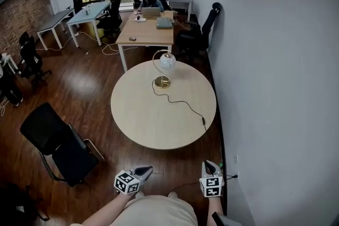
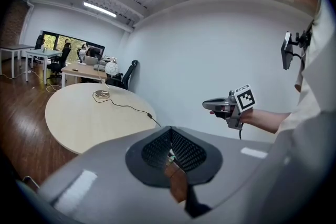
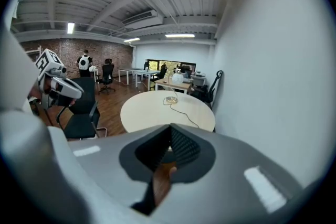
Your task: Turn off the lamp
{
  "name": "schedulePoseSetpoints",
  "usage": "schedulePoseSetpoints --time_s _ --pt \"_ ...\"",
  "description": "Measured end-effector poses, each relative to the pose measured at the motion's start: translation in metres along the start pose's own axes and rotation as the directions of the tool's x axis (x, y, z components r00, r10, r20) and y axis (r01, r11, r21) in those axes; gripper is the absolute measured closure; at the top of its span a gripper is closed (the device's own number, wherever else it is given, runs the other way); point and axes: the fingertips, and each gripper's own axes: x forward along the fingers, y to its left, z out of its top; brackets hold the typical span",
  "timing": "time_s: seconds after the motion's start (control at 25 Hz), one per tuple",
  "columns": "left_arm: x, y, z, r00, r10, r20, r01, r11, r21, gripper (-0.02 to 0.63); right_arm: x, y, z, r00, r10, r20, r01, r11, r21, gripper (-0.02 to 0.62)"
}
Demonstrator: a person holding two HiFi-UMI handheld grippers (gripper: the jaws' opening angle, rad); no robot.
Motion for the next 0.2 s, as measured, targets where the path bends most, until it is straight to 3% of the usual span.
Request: schedulePoseSetpoints --time_s 0.2 --pt "0.0053 -0.0111 -0.0063 1.000 -0.014 -0.023 0.014 1.000 -0.004 0.620 -0.0092 0.0038 -0.0060 1.000 0.007 -0.003 -0.007 1.000 0.016 0.598"
